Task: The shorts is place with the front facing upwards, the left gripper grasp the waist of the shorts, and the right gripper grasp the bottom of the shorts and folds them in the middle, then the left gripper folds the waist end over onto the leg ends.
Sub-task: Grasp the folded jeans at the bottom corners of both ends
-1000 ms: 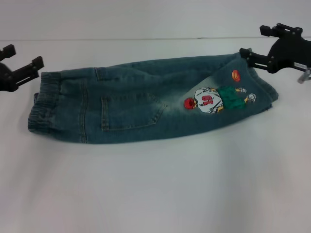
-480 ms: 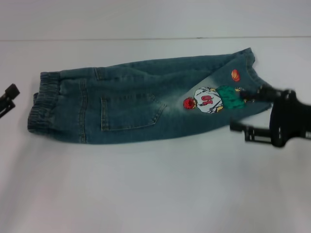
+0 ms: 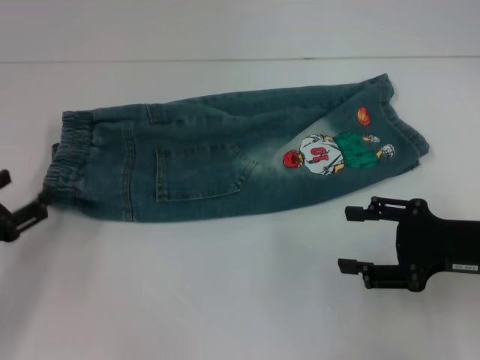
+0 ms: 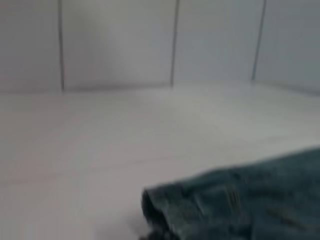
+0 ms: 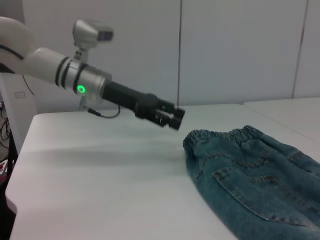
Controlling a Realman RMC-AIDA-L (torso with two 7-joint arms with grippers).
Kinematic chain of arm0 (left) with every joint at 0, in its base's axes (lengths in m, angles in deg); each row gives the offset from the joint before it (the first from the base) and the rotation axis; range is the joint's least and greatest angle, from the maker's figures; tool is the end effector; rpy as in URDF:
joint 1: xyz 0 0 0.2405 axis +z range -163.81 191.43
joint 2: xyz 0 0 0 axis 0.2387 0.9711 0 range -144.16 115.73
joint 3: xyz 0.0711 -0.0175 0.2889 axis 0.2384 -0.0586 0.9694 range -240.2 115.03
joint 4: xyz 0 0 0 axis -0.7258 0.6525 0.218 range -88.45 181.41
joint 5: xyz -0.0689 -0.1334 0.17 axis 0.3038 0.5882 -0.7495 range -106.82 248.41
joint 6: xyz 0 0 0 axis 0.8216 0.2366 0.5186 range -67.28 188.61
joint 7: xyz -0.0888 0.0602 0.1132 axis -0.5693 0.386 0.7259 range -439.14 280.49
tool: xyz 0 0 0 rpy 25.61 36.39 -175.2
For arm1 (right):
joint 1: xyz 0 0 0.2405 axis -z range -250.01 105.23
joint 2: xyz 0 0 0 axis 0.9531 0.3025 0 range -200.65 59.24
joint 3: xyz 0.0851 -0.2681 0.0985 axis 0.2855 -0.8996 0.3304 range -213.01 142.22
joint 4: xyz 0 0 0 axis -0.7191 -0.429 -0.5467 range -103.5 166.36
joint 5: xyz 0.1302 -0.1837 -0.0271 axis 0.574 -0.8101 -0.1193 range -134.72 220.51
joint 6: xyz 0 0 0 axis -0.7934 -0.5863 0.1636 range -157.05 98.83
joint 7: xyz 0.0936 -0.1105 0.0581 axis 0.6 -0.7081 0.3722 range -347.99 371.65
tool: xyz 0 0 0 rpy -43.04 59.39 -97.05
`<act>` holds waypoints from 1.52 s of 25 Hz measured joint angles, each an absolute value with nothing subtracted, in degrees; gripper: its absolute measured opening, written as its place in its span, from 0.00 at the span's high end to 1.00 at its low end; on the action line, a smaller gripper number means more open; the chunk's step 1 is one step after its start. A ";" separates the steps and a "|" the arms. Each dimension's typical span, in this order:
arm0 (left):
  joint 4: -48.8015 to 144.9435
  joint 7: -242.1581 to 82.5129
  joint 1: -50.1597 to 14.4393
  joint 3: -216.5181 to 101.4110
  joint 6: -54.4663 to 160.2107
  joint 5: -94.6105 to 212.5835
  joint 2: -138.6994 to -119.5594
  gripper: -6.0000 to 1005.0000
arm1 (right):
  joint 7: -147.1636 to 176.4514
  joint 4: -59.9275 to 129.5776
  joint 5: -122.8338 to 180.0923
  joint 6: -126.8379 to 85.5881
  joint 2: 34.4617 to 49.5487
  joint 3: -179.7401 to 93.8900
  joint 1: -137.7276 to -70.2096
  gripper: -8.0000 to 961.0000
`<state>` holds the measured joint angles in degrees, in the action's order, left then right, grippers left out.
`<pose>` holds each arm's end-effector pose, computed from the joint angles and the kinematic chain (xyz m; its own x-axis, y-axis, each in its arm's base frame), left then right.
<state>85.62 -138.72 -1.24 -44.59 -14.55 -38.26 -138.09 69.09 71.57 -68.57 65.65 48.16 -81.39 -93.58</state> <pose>-0.4269 0.2968 0.0080 0.7393 0.2909 0.6074 0.6666 -0.4439 -0.5988 0.3286 0.3080 -0.0338 0.8961 -0.0541 -0.4404 -0.1683 -0.9598 -0.2246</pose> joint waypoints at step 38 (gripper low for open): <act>85.13 -139.05 -7.07 -39.88 -10.03 -49.36 -137.61 0.79 | 70.31 72.18 -69.46 65.01 48.47 -81.43 -94.02 0.29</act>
